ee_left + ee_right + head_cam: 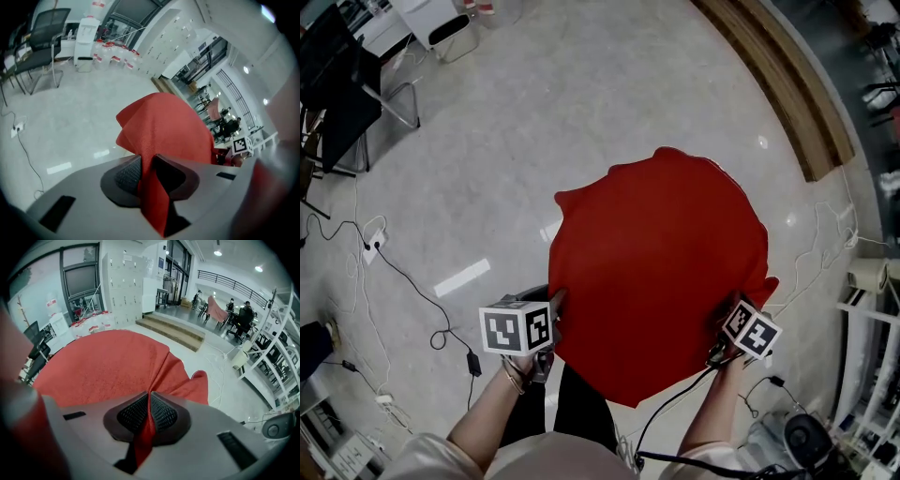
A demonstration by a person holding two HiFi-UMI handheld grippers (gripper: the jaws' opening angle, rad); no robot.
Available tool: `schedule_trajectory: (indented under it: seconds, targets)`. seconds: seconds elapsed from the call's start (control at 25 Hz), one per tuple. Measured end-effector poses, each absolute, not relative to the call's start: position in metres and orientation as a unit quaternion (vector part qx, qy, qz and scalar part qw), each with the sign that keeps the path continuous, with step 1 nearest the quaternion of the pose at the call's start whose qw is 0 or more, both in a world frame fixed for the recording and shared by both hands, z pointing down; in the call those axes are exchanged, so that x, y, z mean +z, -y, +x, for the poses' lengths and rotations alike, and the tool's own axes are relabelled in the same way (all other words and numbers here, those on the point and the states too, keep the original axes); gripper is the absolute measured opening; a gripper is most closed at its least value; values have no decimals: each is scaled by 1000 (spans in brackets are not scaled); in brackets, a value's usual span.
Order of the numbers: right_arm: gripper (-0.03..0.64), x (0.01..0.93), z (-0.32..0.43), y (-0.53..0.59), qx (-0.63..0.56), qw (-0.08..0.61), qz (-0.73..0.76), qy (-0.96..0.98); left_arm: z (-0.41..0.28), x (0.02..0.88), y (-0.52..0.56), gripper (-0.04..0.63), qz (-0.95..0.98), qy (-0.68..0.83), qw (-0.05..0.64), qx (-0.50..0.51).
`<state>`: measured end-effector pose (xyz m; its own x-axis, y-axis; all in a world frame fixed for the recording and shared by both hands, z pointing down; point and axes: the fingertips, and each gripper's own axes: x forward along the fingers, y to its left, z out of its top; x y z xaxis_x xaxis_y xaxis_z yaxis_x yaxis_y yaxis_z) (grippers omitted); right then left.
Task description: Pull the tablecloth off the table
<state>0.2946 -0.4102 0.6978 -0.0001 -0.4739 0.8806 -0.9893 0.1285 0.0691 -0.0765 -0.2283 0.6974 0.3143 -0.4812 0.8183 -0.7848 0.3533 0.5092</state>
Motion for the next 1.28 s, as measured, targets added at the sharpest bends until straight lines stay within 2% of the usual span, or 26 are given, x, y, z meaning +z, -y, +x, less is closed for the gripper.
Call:
schedule_trajectory:
  seconds: [0.12,0.56,0.84,1.28]
  targets:
    - [38,700,284,401,332,399,565,641,-83,694,224,31,565,581,557,184]
    - [38,681,259,388,323,402,553,655,-92,660,231,26,590,576,536,181]
    - [38,648,237,371,380,335,525,684,-81,609,261,26,636,565,499,164]
    - [38,598,226,339,391,258,544,696,-45,540,293,26,724,513,440,140]
